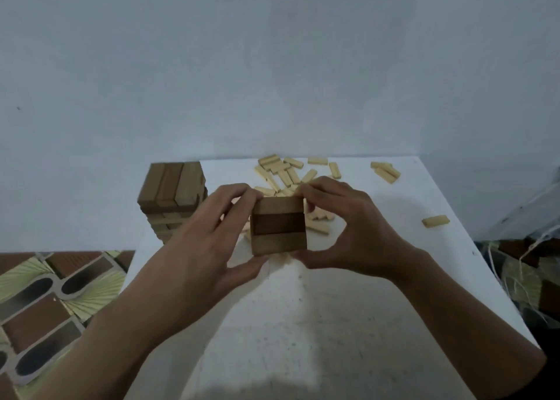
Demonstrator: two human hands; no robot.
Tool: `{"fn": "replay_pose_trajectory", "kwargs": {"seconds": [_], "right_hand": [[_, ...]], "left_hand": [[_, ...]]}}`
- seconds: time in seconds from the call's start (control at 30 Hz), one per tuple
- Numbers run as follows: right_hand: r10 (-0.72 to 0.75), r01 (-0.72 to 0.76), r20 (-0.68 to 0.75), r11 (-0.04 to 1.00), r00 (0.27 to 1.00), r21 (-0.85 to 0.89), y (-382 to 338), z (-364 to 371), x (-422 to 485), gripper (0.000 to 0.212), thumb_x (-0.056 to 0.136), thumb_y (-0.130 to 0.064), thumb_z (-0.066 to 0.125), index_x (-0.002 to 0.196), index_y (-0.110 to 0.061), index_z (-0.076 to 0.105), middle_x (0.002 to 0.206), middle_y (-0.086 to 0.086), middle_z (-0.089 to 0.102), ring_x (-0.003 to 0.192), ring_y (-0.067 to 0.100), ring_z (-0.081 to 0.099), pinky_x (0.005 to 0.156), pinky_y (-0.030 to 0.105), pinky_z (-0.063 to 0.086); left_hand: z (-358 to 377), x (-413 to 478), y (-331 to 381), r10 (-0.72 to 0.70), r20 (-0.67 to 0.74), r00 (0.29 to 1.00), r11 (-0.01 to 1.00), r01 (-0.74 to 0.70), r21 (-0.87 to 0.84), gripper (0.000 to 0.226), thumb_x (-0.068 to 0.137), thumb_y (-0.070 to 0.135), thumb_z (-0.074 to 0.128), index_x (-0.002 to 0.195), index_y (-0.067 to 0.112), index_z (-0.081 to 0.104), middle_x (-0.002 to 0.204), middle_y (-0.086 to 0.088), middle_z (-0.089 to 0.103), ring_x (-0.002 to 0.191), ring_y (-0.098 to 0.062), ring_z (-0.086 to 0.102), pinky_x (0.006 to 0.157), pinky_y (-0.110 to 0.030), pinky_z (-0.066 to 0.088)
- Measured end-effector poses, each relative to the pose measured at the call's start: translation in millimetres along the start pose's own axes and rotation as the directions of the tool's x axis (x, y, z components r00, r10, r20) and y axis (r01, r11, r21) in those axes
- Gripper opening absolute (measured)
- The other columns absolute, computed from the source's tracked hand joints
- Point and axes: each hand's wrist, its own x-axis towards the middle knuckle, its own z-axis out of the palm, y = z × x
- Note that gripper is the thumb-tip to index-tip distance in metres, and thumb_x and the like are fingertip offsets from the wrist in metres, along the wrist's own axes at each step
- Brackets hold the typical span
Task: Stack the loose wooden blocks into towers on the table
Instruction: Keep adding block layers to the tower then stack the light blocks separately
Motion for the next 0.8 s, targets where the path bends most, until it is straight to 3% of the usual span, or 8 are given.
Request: {"fn": "replay_pose_trajectory", "kwargs": {"seconds": [0.13,0.23,0.4,0.6,0.8], "right_hand": [[-0.093,0.092,-0.025,0.995,0.995,-0.023,-22.1,-14.3,30.1,0.066,0.065,-0.034,0.093,0.120,-0.015,0.062,0.107,-0.022,0.051,0.100,0.007,0.055,0.086,0.035,0.045],[-0.103,0.102,-0.015,0.994,0.995,-0.042,-39.5,-15.4,52.3,0.067,0.066,-0.043,0.090,0.121,-0.019,0.061,0.106,-0.019,0.052,0.097,0.008,0.054,0.086,0.033,0.042],[-0.090,0.089,-0.011,0.995,0.996,-0.041,-64.3,-1.2,89.6,0.056,0.067,-0.051,0.087,0.111,-0.024,0.064,0.098,-0.016,0.057,0.094,0.009,0.055,0.090,0.036,0.038],[0.039,-0.035,0.057,0.997,0.998,-0.068,-78.5,18.3,128.4,0.048,0.063,-0.070,0.071,0.093,-0.033,0.066,0.090,-0.017,0.062,0.099,0.006,0.051,0.095,0.044,0.040],[0.145,-0.134,0.133,0.987,0.980,-0.087,-79.1,25.6,145.5,0.051,0.064,-0.063,0.081,0.102,-0.031,0.070,0.111,-0.013,0.065,0.114,0.010,0.049,0.105,0.044,0.037]], "left_hand": [[-35.2,0.5,-3.6,0.035,-0.119,0.992,0.994,-0.023,0.105,0.061,0.091,0.048,0.062,0.138,0.012,0.049,0.133,0.000,0.048,0.112,-0.015,0.052,0.088,-0.025,0.048],[-61.0,-1.0,-17.2,0.050,-0.139,0.989,0.977,-0.019,0.212,0.066,0.087,0.055,0.057,0.136,0.011,0.053,0.129,0.000,0.052,0.105,-0.018,0.050,0.087,-0.025,0.042],[-94.9,-0.8,-55.1,-0.049,-0.097,0.994,0.998,0.053,0.032,0.062,0.076,0.068,0.063,0.128,0.036,0.055,0.122,0.024,0.053,0.107,-0.003,0.048,0.091,-0.035,0.040],[-115.1,7.4,-106.5,-0.161,0.074,0.984,0.977,0.170,-0.126,0.063,0.070,0.077,0.065,0.124,0.048,0.052,0.125,0.028,0.054,0.117,-0.004,0.047,0.098,-0.045,0.037],[-110.5,11.3,-132.9,-0.216,0.135,0.967,0.956,0.238,-0.171,0.064,0.066,0.079,0.067,0.121,0.050,0.055,0.122,0.028,0.056,0.124,0.001,0.046,0.110,-0.054,0.033]]}}
